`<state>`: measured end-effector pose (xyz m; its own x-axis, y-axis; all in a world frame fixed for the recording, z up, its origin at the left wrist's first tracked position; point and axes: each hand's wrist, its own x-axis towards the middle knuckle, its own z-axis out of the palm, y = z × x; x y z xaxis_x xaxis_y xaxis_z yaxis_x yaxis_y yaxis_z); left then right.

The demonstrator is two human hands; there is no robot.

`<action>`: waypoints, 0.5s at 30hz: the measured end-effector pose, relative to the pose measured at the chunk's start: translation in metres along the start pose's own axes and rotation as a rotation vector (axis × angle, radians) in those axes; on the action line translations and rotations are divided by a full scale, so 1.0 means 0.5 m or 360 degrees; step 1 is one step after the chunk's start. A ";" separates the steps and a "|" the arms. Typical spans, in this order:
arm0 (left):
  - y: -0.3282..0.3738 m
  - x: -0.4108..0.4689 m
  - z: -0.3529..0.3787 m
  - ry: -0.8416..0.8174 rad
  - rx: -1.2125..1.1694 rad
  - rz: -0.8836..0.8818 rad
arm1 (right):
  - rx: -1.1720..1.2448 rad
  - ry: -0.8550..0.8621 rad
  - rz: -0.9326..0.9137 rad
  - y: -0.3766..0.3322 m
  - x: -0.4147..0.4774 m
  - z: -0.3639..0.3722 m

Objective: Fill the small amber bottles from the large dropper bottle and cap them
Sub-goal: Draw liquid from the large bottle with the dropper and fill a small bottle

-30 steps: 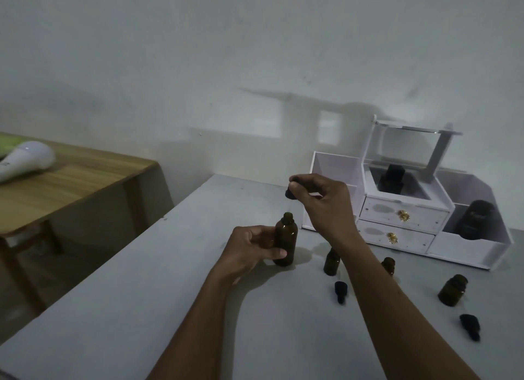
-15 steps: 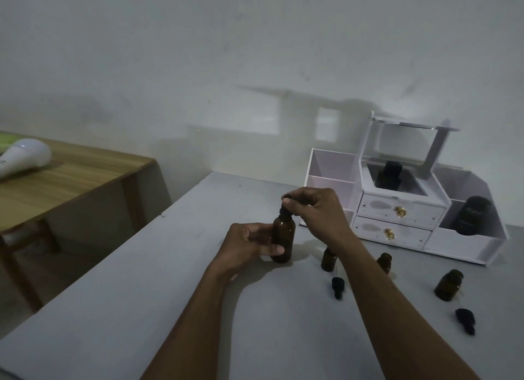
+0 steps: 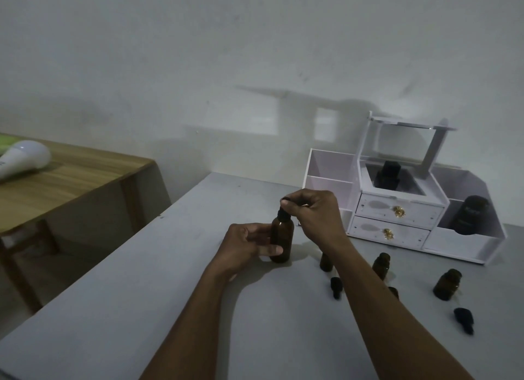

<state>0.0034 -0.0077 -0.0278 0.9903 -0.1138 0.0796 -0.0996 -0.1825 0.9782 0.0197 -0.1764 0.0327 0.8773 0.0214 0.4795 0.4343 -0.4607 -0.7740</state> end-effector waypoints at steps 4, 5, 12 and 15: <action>0.000 -0.001 0.000 0.0002 -0.0018 -0.0005 | 0.0022 0.0028 -0.0005 -0.001 -0.003 0.004; 0.000 0.000 -0.001 0.0002 -0.0028 -0.0003 | 0.0025 0.0027 -0.0007 0.000 -0.003 0.005; 0.002 -0.003 0.000 -0.0021 -0.0038 0.0001 | 0.0296 0.0082 -0.0085 -0.034 0.006 -0.023; -0.001 -0.001 0.000 0.0003 -0.0044 0.0005 | 0.0369 0.0131 -0.0130 -0.052 0.014 -0.036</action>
<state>0.0032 -0.0077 -0.0280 0.9902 -0.1125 0.0832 -0.1002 -0.1552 0.9828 0.0111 -0.1803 0.0634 0.8220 -0.0268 0.5689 0.5464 -0.2444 -0.8010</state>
